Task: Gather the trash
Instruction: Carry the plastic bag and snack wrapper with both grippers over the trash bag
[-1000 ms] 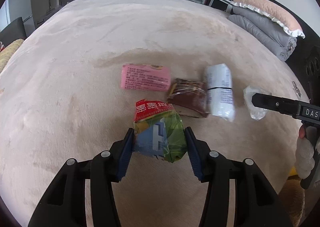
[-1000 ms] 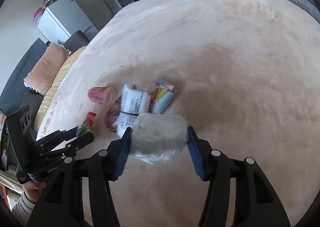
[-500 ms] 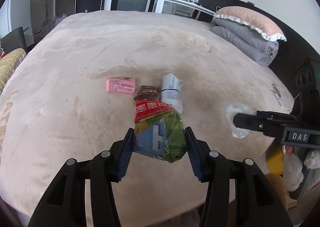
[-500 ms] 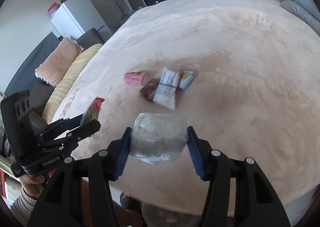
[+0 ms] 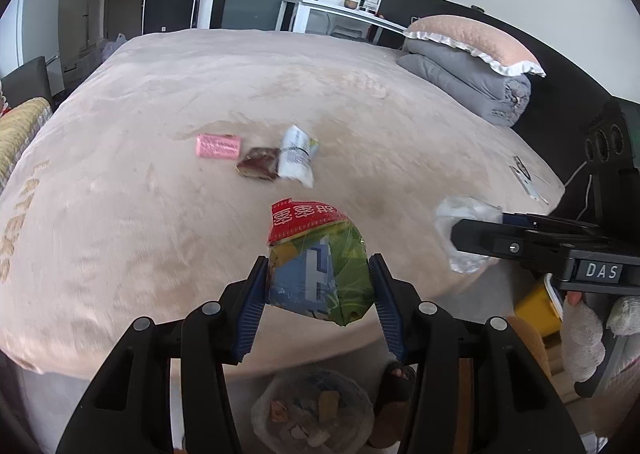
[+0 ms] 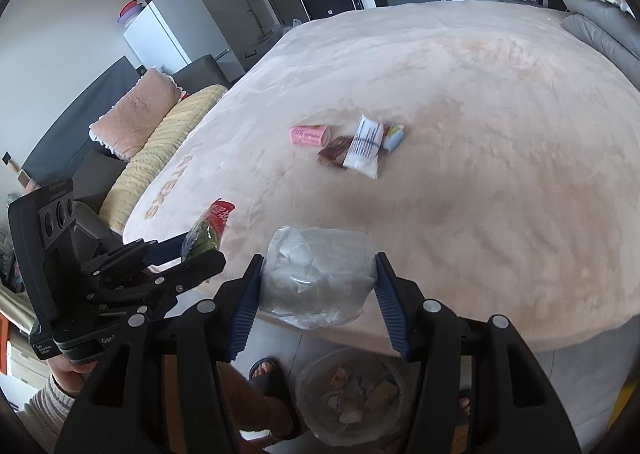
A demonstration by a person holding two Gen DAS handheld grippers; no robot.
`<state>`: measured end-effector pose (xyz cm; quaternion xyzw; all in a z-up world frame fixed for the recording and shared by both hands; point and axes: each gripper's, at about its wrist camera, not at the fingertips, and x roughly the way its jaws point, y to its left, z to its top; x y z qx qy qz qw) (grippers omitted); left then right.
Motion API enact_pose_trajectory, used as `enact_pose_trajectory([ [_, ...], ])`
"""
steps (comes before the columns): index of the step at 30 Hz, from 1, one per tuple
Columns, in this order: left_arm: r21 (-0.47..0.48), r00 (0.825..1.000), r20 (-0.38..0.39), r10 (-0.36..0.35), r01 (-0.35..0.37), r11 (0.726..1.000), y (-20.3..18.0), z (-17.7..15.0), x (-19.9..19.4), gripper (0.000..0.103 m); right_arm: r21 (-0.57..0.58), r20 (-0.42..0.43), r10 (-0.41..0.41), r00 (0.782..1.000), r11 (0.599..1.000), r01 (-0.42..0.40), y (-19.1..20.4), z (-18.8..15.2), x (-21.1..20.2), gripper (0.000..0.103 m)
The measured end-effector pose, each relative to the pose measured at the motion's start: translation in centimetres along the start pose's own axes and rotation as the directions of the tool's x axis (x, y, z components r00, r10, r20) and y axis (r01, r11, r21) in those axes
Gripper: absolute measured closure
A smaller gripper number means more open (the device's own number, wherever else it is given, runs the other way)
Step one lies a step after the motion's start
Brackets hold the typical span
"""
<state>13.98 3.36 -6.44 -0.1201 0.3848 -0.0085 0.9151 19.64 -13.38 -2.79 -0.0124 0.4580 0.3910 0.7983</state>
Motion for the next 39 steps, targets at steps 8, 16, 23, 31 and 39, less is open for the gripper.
enact_pose_trajectory([
  [8, 0.024, 0.999, -0.027, -0.030, 0.030, 0.999, -2.4, -3.4, -1.2, 0.054, 0.031, -0.028, 0.012, 1.000, 0.999, -0.012, 0.3, -3.7, -0.7, 0.048],
  [16, 0.024, 0.996, -0.073, -0.052, 0.054, 0.998, -3.8, -6.4, -1.0, 0.054, 0.067, -0.063, 0.013, 0.998, 0.998, -0.009, -0.5, -6.7, -0.5, 0.048],
  [23, 0.011, 0.991, -0.117, -0.061, 0.062, 0.998, -3.9, -8.4, 0.3, 0.054, 0.096, -0.114, 0.011, 0.993, 0.995, 0.000, -1.3, -8.9, 0.9, 0.048],
  [31, -0.029, 0.978, -0.196, -0.073, 0.068, 0.997, -3.1, -11.2, 2.8, 0.054, 0.131, -0.211, 0.017, 0.977, 0.991, 0.011, -2.2, -12.1, 4.5, 0.048],
  [39, -0.089, 0.955, -0.285, -0.088, 0.065, 0.994, -1.6, -14.2, 5.7, 0.054, 0.181, -0.298, 0.030, 0.954, 0.983, 0.026, -4.0, -14.8, 7.4, 0.048],
])
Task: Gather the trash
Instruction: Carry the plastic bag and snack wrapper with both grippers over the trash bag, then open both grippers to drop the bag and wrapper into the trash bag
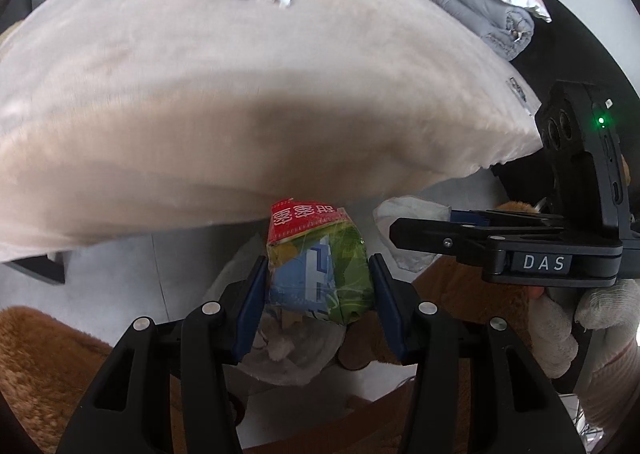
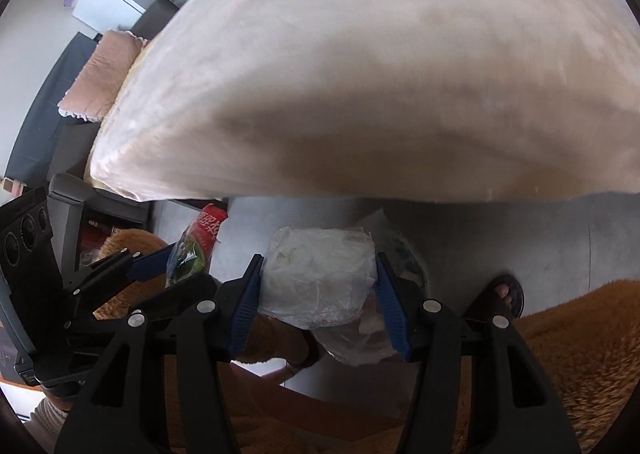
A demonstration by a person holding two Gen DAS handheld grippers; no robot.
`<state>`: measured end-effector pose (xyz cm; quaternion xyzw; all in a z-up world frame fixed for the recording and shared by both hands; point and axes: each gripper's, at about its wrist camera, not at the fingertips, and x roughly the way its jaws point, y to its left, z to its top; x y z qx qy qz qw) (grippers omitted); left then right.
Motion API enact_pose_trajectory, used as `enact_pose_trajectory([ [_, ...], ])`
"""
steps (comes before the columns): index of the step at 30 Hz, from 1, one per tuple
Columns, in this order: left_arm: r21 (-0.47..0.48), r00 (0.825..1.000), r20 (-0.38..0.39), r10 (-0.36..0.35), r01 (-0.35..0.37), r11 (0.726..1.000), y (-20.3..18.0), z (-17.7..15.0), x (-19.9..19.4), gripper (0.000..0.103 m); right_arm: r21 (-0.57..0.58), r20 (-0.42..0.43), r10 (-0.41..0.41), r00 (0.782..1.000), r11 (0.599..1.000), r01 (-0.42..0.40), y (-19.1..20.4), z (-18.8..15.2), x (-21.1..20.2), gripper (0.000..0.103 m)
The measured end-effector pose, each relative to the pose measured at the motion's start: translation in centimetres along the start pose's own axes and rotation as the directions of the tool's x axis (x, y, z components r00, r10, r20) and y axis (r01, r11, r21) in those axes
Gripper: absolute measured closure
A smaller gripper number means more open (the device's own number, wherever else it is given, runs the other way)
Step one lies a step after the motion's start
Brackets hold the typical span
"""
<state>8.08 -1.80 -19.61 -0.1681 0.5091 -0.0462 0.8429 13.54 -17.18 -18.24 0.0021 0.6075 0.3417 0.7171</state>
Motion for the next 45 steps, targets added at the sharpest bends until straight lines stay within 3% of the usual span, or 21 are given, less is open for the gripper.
enact_pose_trajectory([
  [15, -0.083, 0.985, -0.173, -0.018, 0.004, 0.997, 2.0, -2.5, 5.9, 0.054, 0.093, -0.147, 0.008, 0.989, 0.996, 0.006, -2.7, -1.8, 5.5, 0.048],
  [26, -0.123, 0.968, -0.246, -0.044, 0.014, 0.992, 3.1, -3.6, 7.6, 0.053, 0.130, -0.185, 0.014, 0.983, 0.992, 0.010, -3.7, -2.0, 7.1, 0.047],
  [28, -0.122, 0.963, -0.266, -0.049, 0.016, 0.992, 3.0, -3.6, 8.0, 0.047, 0.150, -0.180, 0.026, 0.983, 0.989, 0.001, -3.9, -1.8, 7.0, 0.041],
  [30, -0.130, 0.966, -0.256, -0.044, 0.011, 0.991, 3.1, -3.6, 7.9, 0.037, 0.160, -0.175, 0.033, 0.984, 0.987, -0.004, -4.0, -1.7, 6.9, 0.041],
  [45, -0.125, 0.981, -0.193, -0.013, -0.011, 0.992, 2.9, -2.5, 5.6, 0.037, 0.148, -0.135, 0.042, 0.990, 0.989, -0.021, -3.0, -1.3, 5.0, 0.040],
])
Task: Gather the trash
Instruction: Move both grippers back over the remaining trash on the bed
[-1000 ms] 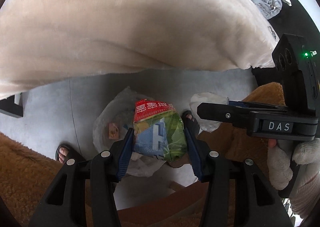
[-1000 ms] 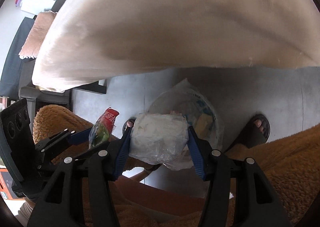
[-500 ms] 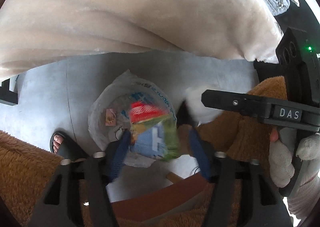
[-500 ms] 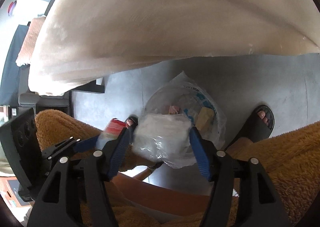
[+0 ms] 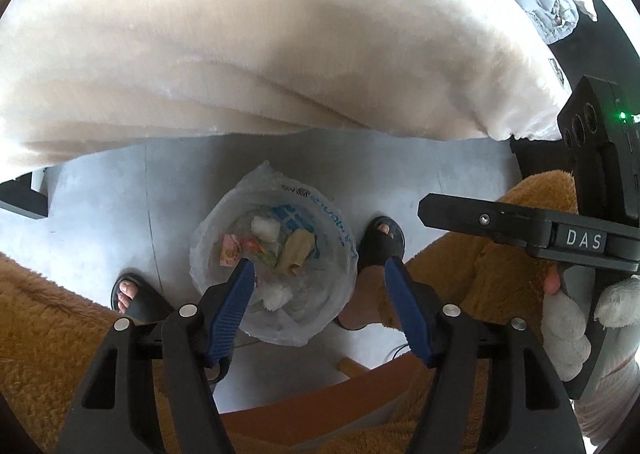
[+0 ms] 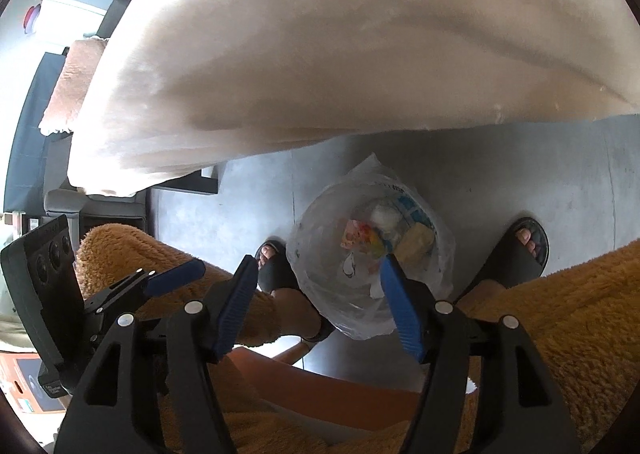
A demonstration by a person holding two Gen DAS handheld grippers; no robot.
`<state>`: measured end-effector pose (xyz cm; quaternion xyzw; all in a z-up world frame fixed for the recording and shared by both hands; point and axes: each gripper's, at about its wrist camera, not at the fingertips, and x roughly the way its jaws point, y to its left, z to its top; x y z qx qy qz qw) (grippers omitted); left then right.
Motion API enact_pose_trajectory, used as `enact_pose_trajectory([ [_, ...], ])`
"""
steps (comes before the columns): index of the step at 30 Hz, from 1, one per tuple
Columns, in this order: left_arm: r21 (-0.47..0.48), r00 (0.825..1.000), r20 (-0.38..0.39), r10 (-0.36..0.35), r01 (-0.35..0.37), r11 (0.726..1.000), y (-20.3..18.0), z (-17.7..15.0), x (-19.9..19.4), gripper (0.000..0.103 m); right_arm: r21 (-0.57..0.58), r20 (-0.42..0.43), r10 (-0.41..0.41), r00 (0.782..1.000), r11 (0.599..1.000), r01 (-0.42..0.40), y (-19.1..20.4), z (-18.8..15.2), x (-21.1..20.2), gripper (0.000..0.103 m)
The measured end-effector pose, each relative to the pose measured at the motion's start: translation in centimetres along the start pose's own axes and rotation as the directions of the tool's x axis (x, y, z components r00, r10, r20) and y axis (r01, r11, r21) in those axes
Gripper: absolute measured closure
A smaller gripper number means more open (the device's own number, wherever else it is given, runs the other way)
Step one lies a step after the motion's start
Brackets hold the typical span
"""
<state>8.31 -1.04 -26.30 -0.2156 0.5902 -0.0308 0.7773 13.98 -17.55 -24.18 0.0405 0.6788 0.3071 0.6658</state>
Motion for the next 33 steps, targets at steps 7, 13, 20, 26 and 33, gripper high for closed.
enact_pose_trajectory([
  [7, 0.007, 0.998, 0.066, 0.002, -0.002, 1.000, -0.3, 1.1, -3.0, 0.037, -0.040, 0.039, 0.012, 0.999, 0.999, -0.011, 1.5, 0.6, -2.3, 0.040],
  [13, 0.017, 0.990, 0.138, -0.002, 0.000, 1.000, -0.5, 2.7, -5.9, 0.037, -0.086, 0.108, 0.031, 0.994, 0.996, -0.022, 3.1, 2.1, -5.3, 0.040],
  [20, 0.039, 0.969, 0.248, -0.002, -0.008, 0.999, -0.5, 5.8, -10.0, 0.037, -0.150, 0.223, 0.042, 0.974, 0.989, -0.008, 5.4, 5.6, -9.8, 0.040],
  [26, 0.047, 0.948, 0.319, 0.008, -0.024, 0.999, -0.1, 8.7, -12.2, 0.037, -0.164, 0.295, 0.045, 0.955, 0.986, 0.004, 6.2, 9.3, -11.6, 0.040],
  [33, 0.035, 0.930, 0.367, 0.011, -0.026, 0.999, 1.4, 11.8, -13.4, 0.037, -0.107, 0.348, 0.051, 0.936, 0.994, -0.015, 5.2, 13.9, -12.2, 0.040],
])
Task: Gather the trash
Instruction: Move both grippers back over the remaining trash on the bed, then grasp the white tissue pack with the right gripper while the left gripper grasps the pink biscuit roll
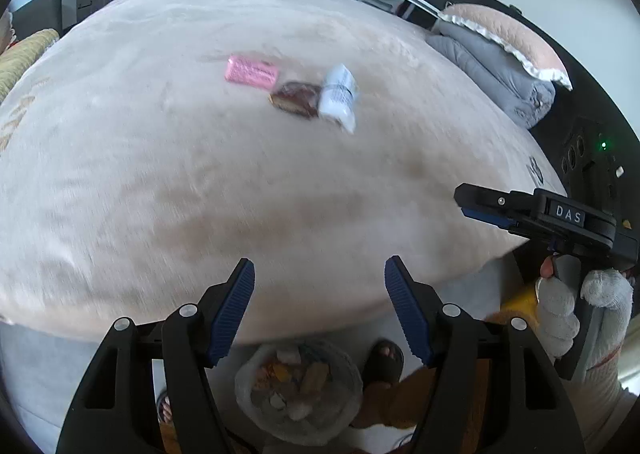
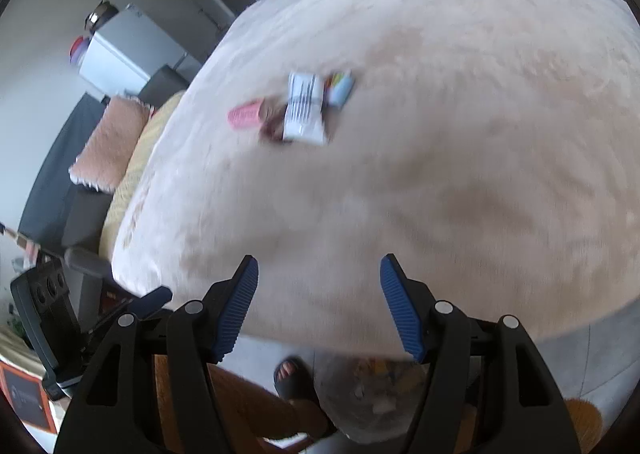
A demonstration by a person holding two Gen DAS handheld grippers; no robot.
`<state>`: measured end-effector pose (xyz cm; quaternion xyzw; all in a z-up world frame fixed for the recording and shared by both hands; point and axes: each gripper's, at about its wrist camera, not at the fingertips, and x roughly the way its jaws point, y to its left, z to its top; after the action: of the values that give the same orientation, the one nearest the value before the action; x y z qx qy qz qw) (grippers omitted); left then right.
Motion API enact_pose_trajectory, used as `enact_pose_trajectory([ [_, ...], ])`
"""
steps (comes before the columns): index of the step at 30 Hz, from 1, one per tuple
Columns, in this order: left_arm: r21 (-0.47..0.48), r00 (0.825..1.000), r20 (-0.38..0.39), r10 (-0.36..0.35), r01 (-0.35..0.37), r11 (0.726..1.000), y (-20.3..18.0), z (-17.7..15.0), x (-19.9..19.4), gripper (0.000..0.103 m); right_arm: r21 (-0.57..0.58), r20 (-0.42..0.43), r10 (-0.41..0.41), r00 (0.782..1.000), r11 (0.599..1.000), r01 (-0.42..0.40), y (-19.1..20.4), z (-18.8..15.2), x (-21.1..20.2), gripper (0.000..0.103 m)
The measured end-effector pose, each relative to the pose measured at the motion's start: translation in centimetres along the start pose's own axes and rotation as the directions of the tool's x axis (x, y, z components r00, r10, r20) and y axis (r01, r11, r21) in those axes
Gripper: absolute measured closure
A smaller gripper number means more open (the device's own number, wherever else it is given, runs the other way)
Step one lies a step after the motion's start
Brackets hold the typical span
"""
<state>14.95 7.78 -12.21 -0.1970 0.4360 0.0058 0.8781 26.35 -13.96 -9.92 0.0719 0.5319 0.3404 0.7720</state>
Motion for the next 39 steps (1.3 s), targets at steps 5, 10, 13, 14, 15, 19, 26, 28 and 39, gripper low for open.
enact_pose_trajectory([
  [5, -0.006, 0.999, 0.032, 0.011, -0.011, 1.000, 1.2, 2.7, 0.2, 0.037, 0.015, 0.027, 0.005, 1.000, 1.000, -0.006, -0.1, 3.3, 1.2, 0.040],
  [10, -0.021, 0.998, 0.053, 0.020, -0.019, 1.000, 2.7, 5.2, 1.0, 0.037, 0.010, 0.033, 0.022, 0.999, 1.000, -0.023, 0.6, 6.1, 3.3, 0.040],
  [13, -0.022, 0.998, 0.061, 0.025, -0.023, 0.999, 3.2, 6.2, 1.4, 0.037, 0.011, 0.033, 0.040, 0.999, 0.999, -0.040, 1.2, 7.7, 5.0, 0.040],
  [14, -0.023, 0.998, 0.060, 0.025, -0.023, 0.999, 3.3, 6.6, 1.6, 0.037, 0.013, 0.032, 0.045, 0.998, 0.999, -0.045, 1.3, 8.2, 5.5, 0.040],
  [15, -0.022, 0.998, 0.060, 0.026, -0.025, 0.999, 3.5, 6.9, 1.8, 0.037, 0.016, 0.032, 0.053, 0.998, 0.998, -0.053, 1.4, 8.6, 6.0, 0.040],
  [19, -0.020, 0.998, 0.055, 0.037, -0.036, 0.999, 4.1, 8.0, 2.7, 0.037, 0.020, 0.035, 0.056, 0.998, 0.998, -0.057, 1.5, 10.3, 8.3, 0.040],
  [26, -0.026, 0.998, 0.041, 0.057, -0.056, 0.998, 5.0, 8.8, 3.9, 0.037, 0.043, 0.014, 0.058, 0.998, 0.997, -0.058, 1.2, 12.5, 11.6, 0.040],
  [28, -0.032, 0.997, 0.039, 0.065, -0.064, 0.997, 5.2, 8.9, 4.2, 0.037, 0.034, 0.012, 0.059, 0.998, 0.998, -0.059, 1.3, 12.8, 12.2, 0.040],
  [39, -0.024, 0.995, 0.023, 0.094, -0.094, 0.995, 5.7, 9.4, 5.0, 0.036, 0.007, -0.013, 0.035, 0.999, 0.999, -0.035, 1.6, 13.1, 14.2, 0.064],
])
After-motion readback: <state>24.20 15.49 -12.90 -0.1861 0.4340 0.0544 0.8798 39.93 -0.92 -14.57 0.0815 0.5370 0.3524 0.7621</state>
